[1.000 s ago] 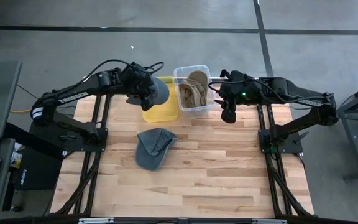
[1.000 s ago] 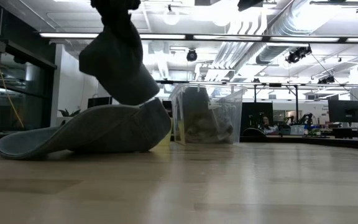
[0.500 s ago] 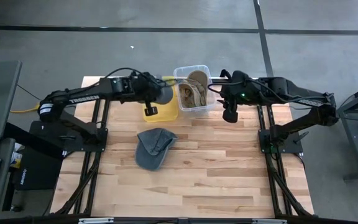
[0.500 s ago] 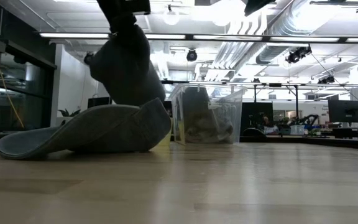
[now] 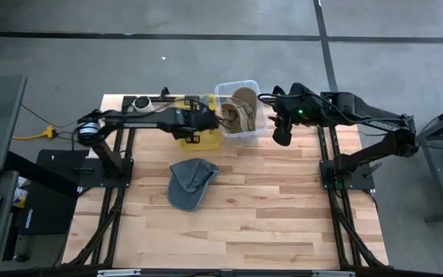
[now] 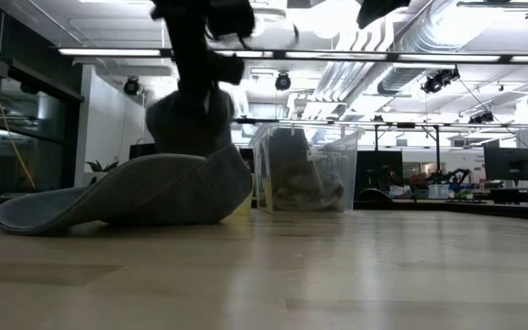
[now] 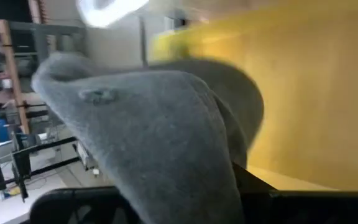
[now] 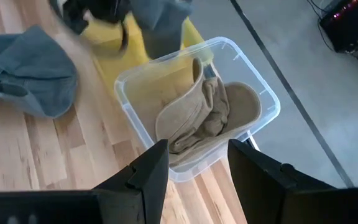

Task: Pick & Place hat
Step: Put the right blue cap into the yellow bin, then put the blue cap into the yellow bin

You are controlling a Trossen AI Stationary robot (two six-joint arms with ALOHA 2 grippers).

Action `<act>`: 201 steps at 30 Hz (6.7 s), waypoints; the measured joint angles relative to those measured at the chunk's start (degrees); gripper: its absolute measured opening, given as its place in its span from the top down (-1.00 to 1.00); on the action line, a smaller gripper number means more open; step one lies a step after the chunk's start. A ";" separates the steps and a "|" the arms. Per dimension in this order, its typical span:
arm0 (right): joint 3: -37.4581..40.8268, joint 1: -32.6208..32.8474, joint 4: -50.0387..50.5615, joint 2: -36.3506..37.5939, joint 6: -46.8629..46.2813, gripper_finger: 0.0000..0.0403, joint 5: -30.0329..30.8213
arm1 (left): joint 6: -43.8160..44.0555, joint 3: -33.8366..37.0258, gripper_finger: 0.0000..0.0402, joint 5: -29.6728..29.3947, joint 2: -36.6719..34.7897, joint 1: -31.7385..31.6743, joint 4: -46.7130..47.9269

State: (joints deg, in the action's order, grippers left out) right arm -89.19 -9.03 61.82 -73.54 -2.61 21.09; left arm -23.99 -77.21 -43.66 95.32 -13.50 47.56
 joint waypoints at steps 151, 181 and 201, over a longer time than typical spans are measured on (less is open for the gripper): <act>25.67 12.92 -35.30 -2.72 8.16 0.20 -23.99 | 92.58 32.58 -0.41 26.47 -39.22 36.46 -11.95; 25.66 17.34 -54.89 -24.73 11.74 0.20 -8.76 | 93.34 43.50 -0.41 25.53 -42.66 42.40 -16.72; 25.64 14.24 -59.44 -29.00 13.15 -0.17 -15.72 | 91.06 43.48 -0.41 25.00 -42.66 42.38 -18.01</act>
State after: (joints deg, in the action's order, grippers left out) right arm -63.55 5.21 2.39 -102.53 10.55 5.37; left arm 67.07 -33.74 -18.65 52.66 28.88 29.55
